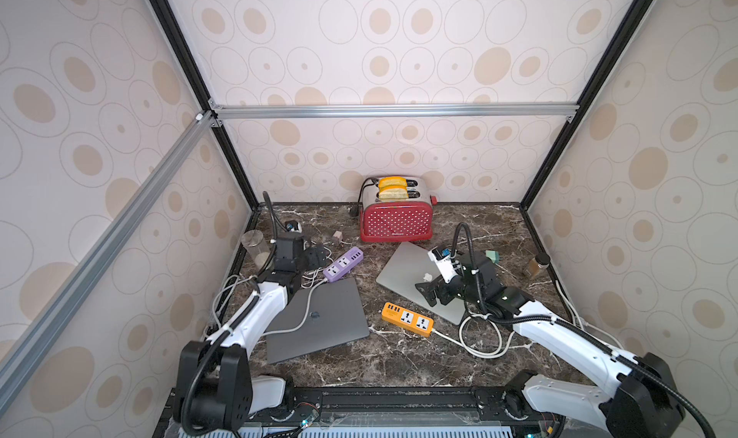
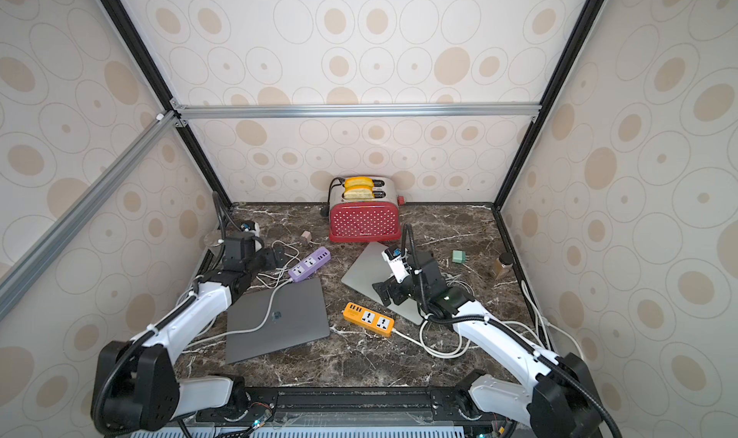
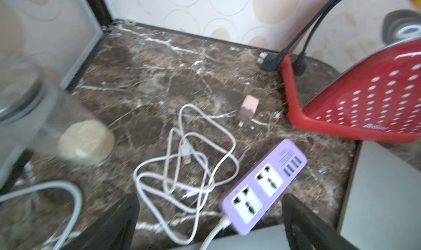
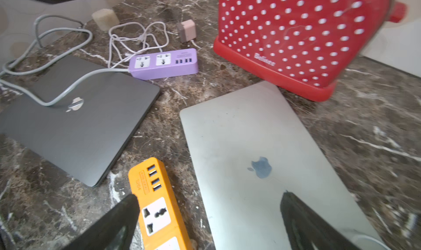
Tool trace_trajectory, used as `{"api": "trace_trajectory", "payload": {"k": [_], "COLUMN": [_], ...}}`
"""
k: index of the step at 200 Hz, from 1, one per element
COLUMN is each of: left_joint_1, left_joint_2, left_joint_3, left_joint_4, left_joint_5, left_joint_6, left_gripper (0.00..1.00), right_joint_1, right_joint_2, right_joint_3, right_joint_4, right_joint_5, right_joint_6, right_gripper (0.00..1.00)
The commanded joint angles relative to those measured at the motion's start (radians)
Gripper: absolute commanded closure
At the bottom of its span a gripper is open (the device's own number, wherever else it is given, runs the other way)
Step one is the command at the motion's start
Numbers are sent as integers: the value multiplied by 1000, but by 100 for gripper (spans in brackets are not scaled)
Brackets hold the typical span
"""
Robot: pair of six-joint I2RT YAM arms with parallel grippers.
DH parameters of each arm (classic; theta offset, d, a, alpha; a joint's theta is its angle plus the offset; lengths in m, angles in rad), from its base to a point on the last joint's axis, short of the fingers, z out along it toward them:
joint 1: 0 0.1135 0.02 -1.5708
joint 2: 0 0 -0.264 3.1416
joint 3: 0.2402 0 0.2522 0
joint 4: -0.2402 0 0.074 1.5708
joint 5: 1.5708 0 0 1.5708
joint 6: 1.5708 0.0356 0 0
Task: Unplug the laptop charger
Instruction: Reset both arms
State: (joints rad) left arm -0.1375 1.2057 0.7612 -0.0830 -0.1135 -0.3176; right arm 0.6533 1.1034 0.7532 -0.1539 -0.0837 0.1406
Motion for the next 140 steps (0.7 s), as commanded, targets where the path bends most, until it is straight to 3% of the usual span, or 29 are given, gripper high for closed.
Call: {"api": "trace_trajectory", "payload": {"k": [1, 21, 47, 119, 127, 140], "left_joint_1": [-5, -4, -3, 32, 34, 35], "left_joint_2": [-182, -276, -270, 70, 74, 108], "left_joint_3": [-82, -214, -299, -398, -385, -401], "left_joint_4": [-24, 108, 223, 727, 697, 802], "left_joint_5": [-172, -235, -273, -326, -294, -279], "left_joint_6": [40, 107, 137, 252, 276, 295], "left_gripper": [1, 1, 1, 1, 1, 1], "right_joint_1": [-36, -112, -227, -287, -297, -321], "right_joint_2": [-75, -158, -261, -471, -498, -527], "right_joint_3": [-16, -71, -109, -295, -321, -363], "right_joint_4": [-128, -103, -106, 3, 29, 72], "right_joint_5": [122, 141, 163, 413, 433, 448], "right_joint_6": [-12, 5, 23, -164, -182, -192], "right_gripper": [0, 0, 0, 0, 0, 0]}}
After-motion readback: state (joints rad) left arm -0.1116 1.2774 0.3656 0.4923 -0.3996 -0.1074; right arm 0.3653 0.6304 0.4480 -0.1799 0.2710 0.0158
